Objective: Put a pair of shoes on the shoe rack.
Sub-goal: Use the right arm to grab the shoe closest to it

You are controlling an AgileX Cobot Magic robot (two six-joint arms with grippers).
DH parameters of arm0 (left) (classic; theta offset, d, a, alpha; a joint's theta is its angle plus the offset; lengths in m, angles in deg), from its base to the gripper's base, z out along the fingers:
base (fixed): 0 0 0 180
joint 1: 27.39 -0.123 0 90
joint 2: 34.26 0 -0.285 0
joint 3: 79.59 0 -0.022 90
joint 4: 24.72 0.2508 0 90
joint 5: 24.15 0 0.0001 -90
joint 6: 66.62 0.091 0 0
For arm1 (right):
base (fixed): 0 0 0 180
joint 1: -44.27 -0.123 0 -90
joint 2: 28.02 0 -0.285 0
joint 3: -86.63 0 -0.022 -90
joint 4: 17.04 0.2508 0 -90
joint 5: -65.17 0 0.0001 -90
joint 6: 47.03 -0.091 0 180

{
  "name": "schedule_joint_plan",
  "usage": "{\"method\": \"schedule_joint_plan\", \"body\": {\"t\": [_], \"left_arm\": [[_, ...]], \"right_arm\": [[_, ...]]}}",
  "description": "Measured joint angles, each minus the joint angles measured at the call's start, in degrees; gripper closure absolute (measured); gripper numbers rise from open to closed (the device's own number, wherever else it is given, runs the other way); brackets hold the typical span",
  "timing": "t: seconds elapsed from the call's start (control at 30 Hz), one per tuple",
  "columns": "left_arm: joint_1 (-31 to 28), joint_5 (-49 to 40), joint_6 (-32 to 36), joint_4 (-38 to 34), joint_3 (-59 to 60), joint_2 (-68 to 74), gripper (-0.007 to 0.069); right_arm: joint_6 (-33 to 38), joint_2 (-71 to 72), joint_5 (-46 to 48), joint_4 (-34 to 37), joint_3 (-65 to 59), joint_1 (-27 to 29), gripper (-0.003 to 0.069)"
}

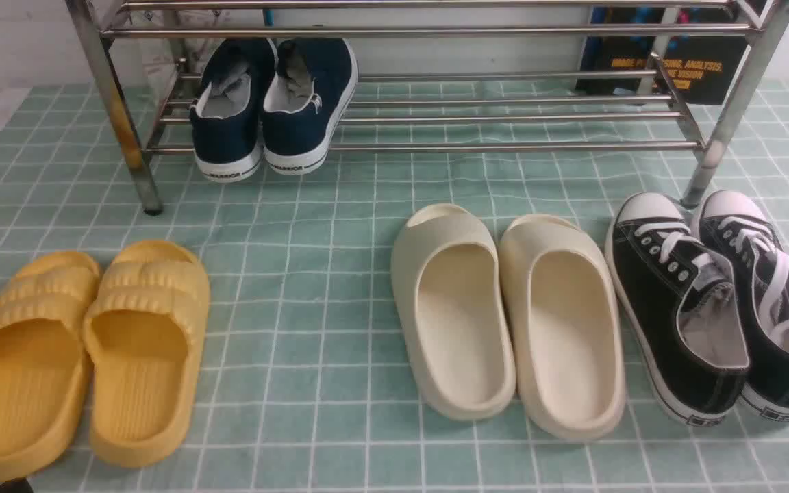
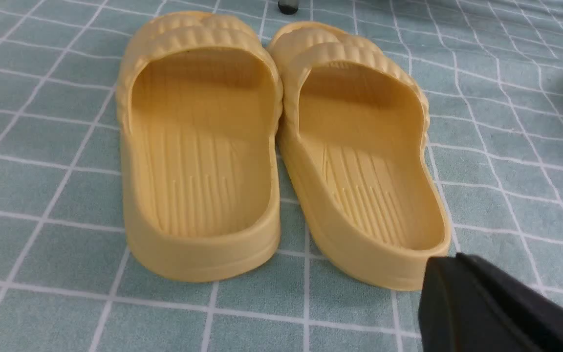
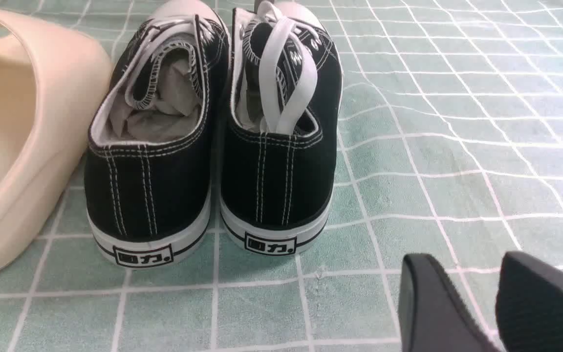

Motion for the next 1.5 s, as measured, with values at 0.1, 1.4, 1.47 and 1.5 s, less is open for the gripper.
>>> {"method": "schedule_joint_plan", "body": {"t": [0.1, 1.4, 1.47, 1.5], "left_arm": [[0.0, 0.0, 0.0, 0.0, 0.0, 0.0, 0.0606], [0.0, 0.0, 0.0, 0.0, 0.0, 0.0, 0.0585], [0.0, 0.0, 0.0, 0.0, 0.0, 0.0, 0.0583], [0.0, 0.0, 0.0, 0.0, 0.0, 0.0, 0.0582]], "right_arm": [[0.3, 0.0, 0.2, -2.5, 0.0, 0.0, 0.0412], [0.5, 0.0, 0.4, -6.5, -0.1, 0.0, 0.0412], [0.5, 0.0, 0.4, -6.5, -0.1, 0.0, 0.0412], [0.5, 0.0, 0.4, -6.6, -0.1, 0.0, 0.0412]]}}
